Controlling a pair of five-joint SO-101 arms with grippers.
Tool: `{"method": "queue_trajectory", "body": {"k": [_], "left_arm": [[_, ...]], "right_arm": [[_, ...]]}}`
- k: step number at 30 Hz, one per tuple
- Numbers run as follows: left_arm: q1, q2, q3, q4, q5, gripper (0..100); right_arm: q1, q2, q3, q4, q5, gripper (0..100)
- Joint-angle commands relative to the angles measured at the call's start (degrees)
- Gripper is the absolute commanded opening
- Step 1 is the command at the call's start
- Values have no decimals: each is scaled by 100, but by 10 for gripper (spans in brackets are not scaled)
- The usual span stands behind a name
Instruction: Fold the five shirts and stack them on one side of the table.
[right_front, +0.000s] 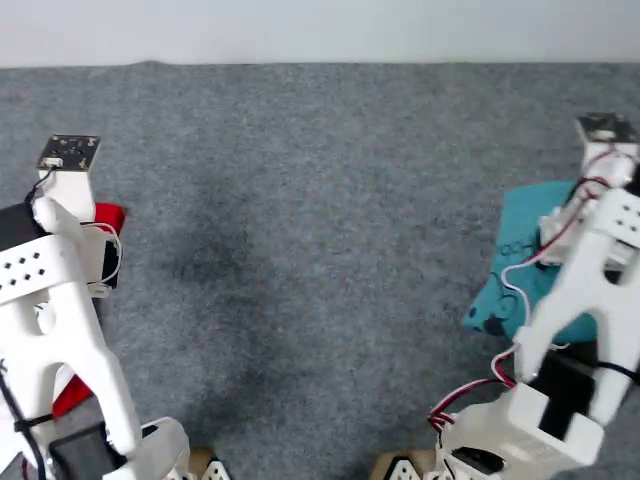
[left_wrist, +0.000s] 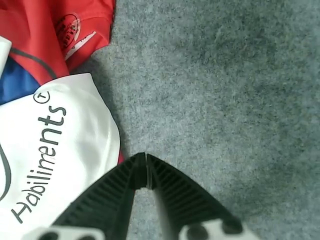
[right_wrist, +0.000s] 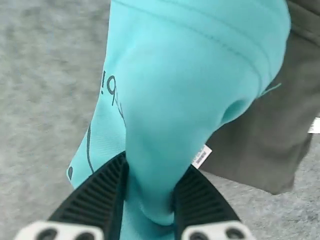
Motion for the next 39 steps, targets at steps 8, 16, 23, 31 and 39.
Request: {"method": "queue_trajectory", "body": {"k": [8,16,23,31,39], "left_arm": [[-9,-211,-40,105,-18,5],[-9,-211,-40,114,-18,5],[-9,-211,-22,114,-18,5],[-9,-211,-22,132,-18,5],[-9,-211,-22,132,-18,5]], "right_arm": [[655,-356,703,-1525,756,9],[1068,-127,976,-2132,976,9],[1349,22,1354,-2659,1204,54],[1692,-40,1231,-2589,1196,249],[1684,-40,62,-936,1196,247]]}}
